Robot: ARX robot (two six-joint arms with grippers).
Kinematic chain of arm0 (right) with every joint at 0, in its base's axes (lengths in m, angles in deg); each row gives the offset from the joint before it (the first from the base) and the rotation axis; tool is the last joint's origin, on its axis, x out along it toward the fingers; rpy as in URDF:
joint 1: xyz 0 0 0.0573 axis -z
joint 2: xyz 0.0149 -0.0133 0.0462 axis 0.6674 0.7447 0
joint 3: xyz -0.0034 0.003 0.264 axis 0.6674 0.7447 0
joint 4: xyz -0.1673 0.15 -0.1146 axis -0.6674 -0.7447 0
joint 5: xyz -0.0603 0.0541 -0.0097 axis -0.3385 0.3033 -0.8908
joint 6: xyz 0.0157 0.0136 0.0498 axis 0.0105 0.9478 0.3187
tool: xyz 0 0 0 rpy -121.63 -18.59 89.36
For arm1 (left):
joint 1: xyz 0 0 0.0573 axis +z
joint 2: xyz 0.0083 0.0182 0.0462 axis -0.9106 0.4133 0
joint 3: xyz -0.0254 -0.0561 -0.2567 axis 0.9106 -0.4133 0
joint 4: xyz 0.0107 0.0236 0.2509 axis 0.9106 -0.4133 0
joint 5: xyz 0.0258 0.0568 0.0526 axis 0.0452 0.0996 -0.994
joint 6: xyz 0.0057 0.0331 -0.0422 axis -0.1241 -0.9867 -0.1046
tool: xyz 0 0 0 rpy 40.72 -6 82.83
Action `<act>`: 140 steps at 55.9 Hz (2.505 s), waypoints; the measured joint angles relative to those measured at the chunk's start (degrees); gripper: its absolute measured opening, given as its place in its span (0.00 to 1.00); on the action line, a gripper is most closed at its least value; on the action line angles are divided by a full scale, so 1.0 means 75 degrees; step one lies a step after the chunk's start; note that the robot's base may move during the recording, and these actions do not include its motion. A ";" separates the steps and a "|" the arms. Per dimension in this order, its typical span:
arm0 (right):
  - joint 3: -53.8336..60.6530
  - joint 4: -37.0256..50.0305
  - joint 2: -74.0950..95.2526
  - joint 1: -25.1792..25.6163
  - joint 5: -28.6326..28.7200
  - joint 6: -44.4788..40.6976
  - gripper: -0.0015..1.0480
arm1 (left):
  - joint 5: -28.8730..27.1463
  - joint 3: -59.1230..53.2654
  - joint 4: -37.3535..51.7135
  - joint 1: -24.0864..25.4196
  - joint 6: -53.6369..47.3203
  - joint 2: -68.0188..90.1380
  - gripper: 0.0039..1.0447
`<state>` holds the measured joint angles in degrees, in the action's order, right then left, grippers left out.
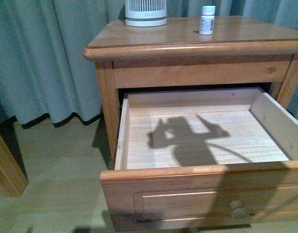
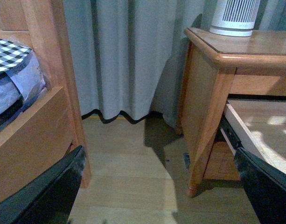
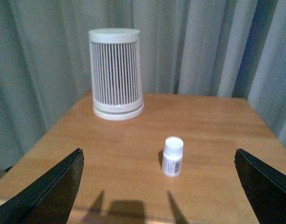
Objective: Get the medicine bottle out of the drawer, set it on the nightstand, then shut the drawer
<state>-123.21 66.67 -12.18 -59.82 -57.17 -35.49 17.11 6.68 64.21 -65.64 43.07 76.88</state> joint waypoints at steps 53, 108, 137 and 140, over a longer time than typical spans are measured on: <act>0.3660 0.4552 0.4459 0.0026 -0.0568 0.0189 0.03 | 0.0000 0.0000 0.0000 0.0000 -0.0003 0.0000 0.94; -0.2804 0.1792 0.7254 0.1367 0.0379 -0.1682 0.03 | 0.0000 0.0000 0.0000 0.0000 -0.0003 0.0000 0.94; -0.2707 0.1967 0.7242 0.1941 0.0647 -0.1335 0.03 | 0.0000 -0.0003 0.0000 0.0000 0.0000 0.0000 0.94; -0.2684 0.2060 0.7242 0.2037 0.0734 -0.1373 0.03 | 0.0000 -0.0003 0.0000 0.0000 -0.0003 0.0000 0.94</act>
<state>-143.34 82.12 42.14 -44.54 -51.66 -45.78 17.11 6.65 64.21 -65.64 43.05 76.88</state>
